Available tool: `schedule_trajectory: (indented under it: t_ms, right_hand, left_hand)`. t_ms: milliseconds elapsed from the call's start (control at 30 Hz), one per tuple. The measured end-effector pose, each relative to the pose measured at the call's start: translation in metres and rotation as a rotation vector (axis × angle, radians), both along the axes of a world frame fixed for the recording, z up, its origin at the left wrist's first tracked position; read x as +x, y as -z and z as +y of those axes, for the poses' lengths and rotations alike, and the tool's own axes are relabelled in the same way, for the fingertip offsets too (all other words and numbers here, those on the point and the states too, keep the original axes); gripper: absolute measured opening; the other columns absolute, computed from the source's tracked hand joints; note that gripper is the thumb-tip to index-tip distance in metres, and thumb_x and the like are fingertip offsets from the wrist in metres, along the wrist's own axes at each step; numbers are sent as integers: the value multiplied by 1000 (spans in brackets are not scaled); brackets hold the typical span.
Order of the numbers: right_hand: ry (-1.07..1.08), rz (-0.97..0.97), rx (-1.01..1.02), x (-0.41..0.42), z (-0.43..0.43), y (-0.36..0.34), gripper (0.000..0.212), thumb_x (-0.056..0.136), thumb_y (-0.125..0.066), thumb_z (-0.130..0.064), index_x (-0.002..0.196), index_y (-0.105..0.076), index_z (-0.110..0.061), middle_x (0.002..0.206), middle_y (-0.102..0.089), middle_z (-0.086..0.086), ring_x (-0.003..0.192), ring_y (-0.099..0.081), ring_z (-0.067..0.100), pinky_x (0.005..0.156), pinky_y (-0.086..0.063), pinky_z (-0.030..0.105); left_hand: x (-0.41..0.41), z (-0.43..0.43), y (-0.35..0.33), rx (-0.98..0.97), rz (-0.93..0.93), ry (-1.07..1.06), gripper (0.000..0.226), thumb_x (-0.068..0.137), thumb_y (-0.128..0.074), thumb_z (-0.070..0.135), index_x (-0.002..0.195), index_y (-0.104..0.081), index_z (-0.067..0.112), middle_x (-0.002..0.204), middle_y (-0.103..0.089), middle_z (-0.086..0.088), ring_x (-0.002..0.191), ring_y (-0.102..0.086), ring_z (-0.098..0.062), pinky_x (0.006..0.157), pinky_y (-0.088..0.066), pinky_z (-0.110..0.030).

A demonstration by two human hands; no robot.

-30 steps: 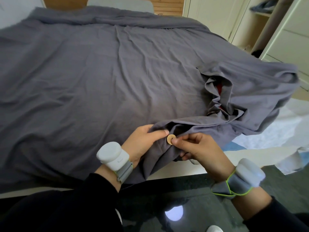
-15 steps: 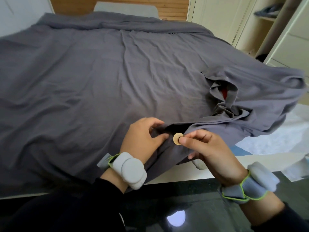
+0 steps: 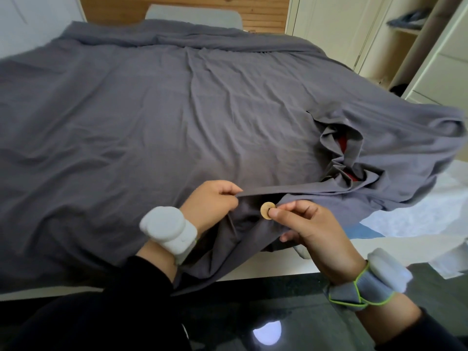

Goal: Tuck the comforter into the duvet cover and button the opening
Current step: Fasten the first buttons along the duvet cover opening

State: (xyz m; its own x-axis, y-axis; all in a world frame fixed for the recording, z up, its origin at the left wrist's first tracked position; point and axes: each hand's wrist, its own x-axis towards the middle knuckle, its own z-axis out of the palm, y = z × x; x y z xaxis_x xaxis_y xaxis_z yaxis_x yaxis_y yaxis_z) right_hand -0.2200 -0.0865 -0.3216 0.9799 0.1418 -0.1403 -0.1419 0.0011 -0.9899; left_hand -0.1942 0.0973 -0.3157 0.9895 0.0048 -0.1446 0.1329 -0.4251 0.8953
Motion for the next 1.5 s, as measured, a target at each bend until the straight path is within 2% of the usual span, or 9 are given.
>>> schedule_trajectory:
  t_ms: [167, 233, 367, 500, 667, 900, 1200, 1367, 1500]
  right_hand:
    - [23, 4, -4, 1, 4, 2, 12, 78, -72, -13, 66, -73, -15, 64, -68, -1, 55, -57, 6, 49, -49, 16]
    - [25, -4, 0, 1, 5, 2, 8, 78, -72, -13, 70, -73, -13, 66, -68, -1, 58, -58, 7, 50, -50, 16]
    - [42, -40, 40, 3, 4, 1, 5, 75, -73, -16, 70, -74, -15, 67, -68, 0, 57, -58, 10, 51, -50, 17]
    - [40, -45, 44, 3, 7, 0, 8, 75, -73, -15, 68, -74, -16, 66, -69, 1, 56, -59, 9, 51, -50, 17]
    - [35, -57, 0, 2, 8, 0, 10, 75, -73, -15, 66, -74, -16, 65, -69, 2, 55, -58, 9, 51, -49, 16]
    - [-30, -149, -100, -1, 10, -1, 6, 75, -74, -24, 69, -74, -22, 71, -72, -5, 58, -56, 1, 52, -46, 13]
    - [67, -92, -116, 2, 17, 11, 13, 75, -74, -26, 67, -72, -15, 64, -65, -3, 60, -54, 4, 55, -46, 15]
    - [105, -84, -155, 3, 21, 15, 16, 76, -74, -26, 63, -69, -16, 62, -62, 1, 57, -53, 5, 53, -44, 16]
    - [118, -91, -167, 5, 22, 17, 17, 74, -74, -26, 61, -68, -17, 61, -62, -2, 57, -53, 4, 56, -45, 18]
  left_hand:
    - [-2, 21, 1, 272, 68, 40, 21, 78, -57, 7, 88, -73, 14, 74, -67, -1, 68, -60, -13, 78, -52, -27]
    - [-3, 24, -2, 132, 57, -62, 16, 81, -58, 6, 84, -72, 12, 68, -65, -1, 64, -59, -15, 72, -53, -27]
    - [-10, 22, -15, -519, 109, -58, 27, 87, -53, 1, 71, -72, 11, 66, -65, -4, 64, -57, -13, 66, -48, -24]
    - [-17, 10, -9, -475, 78, -15, 18, 90, -55, 10, 83, -71, 5, 86, -65, -17, 85, -58, -23, 89, -47, -36]
    - [-14, 0, -1, -447, 56, -82, 21, 89, -59, 17, 71, -69, 12, 75, -65, -9, 78, -59, -17, 80, -48, -30]
    - [-4, -4, 9, -493, 49, -274, 21, 87, -60, 24, 71, -69, 14, 86, -68, -19, 87, -61, -27, 98, -47, -53]
    - [-8, -17, 12, -577, 143, -155, 20, 89, -57, 23, 84, -69, 8, 81, -66, -15, 79, -59, -24, 79, -46, -37]
    - [-9, -16, 10, -788, 319, -148, 30, 94, -48, 16, 113, -61, -3, 111, -64, -23, 94, -61, -28, 93, -48, -37]
    - [-9, -14, 8, -899, 427, -133, 25, 94, -47, 17, 104, -64, 2, 106, -66, -15, 97, -61, -25, 107, -42, -39]
